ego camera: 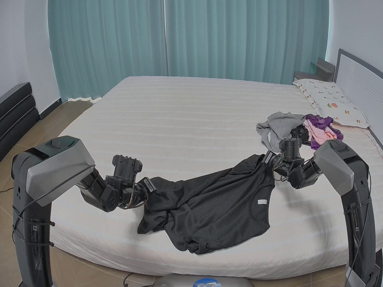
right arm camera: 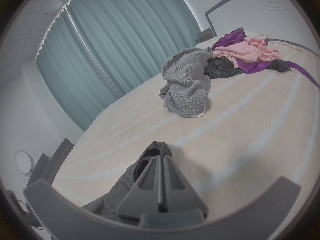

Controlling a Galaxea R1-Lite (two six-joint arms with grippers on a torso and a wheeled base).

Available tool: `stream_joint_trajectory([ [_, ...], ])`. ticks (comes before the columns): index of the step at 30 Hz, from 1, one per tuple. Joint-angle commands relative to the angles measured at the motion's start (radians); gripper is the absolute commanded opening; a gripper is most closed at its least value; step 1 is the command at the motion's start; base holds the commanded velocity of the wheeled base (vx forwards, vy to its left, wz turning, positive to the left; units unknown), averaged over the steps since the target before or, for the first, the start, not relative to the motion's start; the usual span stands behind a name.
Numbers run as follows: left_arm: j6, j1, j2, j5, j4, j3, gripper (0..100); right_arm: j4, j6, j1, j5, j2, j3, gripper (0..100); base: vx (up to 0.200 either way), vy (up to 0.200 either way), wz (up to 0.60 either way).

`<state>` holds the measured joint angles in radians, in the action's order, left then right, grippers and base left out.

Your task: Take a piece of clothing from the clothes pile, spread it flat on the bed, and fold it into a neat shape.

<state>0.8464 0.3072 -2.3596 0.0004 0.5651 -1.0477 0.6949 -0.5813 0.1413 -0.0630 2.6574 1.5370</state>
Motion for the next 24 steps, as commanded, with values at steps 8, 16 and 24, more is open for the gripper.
stream_joint_trajectory([
  [8, 0.097, -0.08, -0.035, 0.076, -0.002, -0.276, 0, 0.018, -0.012, -0.02, -0.046, -0.005, 0.031, 0, 0.0, 0.0, 0.0],
  [16, 0.163, -0.158, -0.052, 0.108, 0.009, -0.43, 0, 0.046, -0.025, -0.029, -0.095, 0.002, 0.072, 0, 0.0, 0.0, 0.0],
  [24, 0.169, -0.204, -0.179, 0.185, -0.004, -0.522, 0, 0.069, -0.023, -0.031, -0.127, 0.025, 0.097, 0, 0.0, 0.0, 0.0],
])
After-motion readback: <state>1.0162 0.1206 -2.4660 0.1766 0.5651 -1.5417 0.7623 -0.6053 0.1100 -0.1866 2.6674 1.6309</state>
